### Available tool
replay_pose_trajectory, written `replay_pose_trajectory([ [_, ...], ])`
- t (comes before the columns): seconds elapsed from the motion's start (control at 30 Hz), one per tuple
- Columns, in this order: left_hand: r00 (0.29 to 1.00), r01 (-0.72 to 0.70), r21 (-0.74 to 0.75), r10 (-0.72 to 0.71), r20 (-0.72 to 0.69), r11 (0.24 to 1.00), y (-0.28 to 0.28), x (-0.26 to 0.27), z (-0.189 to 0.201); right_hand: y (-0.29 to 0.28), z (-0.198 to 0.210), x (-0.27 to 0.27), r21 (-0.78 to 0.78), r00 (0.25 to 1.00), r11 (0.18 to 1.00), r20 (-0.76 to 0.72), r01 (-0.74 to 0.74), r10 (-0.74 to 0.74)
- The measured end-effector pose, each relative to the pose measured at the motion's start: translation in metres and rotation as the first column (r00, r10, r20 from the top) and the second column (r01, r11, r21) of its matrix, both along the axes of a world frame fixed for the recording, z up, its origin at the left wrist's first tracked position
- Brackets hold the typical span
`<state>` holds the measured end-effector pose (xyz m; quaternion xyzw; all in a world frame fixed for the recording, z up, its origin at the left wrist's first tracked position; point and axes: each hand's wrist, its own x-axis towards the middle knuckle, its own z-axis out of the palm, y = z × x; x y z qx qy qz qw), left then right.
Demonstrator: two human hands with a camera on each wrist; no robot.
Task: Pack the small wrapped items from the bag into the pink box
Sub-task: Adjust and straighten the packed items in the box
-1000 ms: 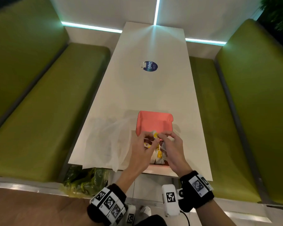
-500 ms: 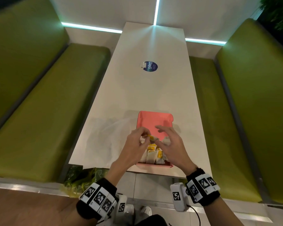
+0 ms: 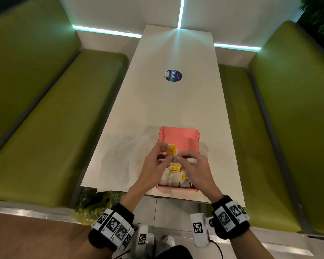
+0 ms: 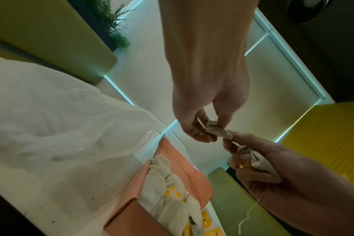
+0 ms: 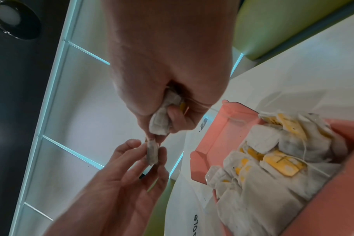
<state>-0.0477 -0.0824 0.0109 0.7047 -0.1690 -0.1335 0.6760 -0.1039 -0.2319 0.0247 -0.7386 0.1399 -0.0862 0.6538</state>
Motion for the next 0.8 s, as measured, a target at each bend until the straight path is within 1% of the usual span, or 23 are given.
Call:
replay_pose_trajectory([
  [0.07, 1.000, -0.029, 0.019, 0.029, 0.004, 0.999, -0.001, 0.000, -0.002, -0.002, 0.002, -0.002, 0.012, 1.000, 1.000, 0.022, -0.008, 0.008],
  [0.13, 0.998, -0.062, 0.008, 0.062, -0.018, 0.998, 0.000, 0.002, -0.002, -0.004, 0.003, -0.004, 0.009, 0.999, 0.999, 0.024, -0.046, 0.046],
  [0.27, 0.990, -0.087, -0.101, 0.074, -0.122, 0.991, 0.001, 0.004, 0.006, -0.009, 0.001, -0.007, -0.076, 0.989, 0.986, 0.009, -0.146, 0.147],
  [0.37, 0.977, -0.115, -0.184, 0.077, -0.201, 0.976, 0.002, 0.003, 0.011, -0.012, -0.001, -0.009, -0.112, 0.985, 0.979, 0.013, -0.170, 0.172],
  [0.47, 0.967, -0.141, -0.210, 0.089, -0.240, 0.967, 0.002, 0.004, 0.014, -0.011, 0.000, -0.012, -0.135, 0.982, 0.974, 0.032, -0.181, 0.187],
  [0.57, 0.972, -0.138, -0.193, 0.095, -0.214, 0.972, 0.000, 0.002, 0.016, -0.005, 0.002, -0.013, -0.105, 0.984, 0.981, 0.044, -0.165, 0.170],
  [0.7, 0.984, -0.125, -0.153, 0.103, -0.146, 0.980, -0.005, -0.002, 0.015, 0.003, 0.003, -0.015, -0.007, 0.992, 0.994, 0.065, -0.105, 0.105],
  [0.8, 0.990, -0.127, -0.082, 0.121, -0.078, 0.989, -0.007, -0.003, 0.011, 0.008, 0.004, -0.017, 0.033, 0.994, 0.997, 0.084, -0.068, 0.065],
])
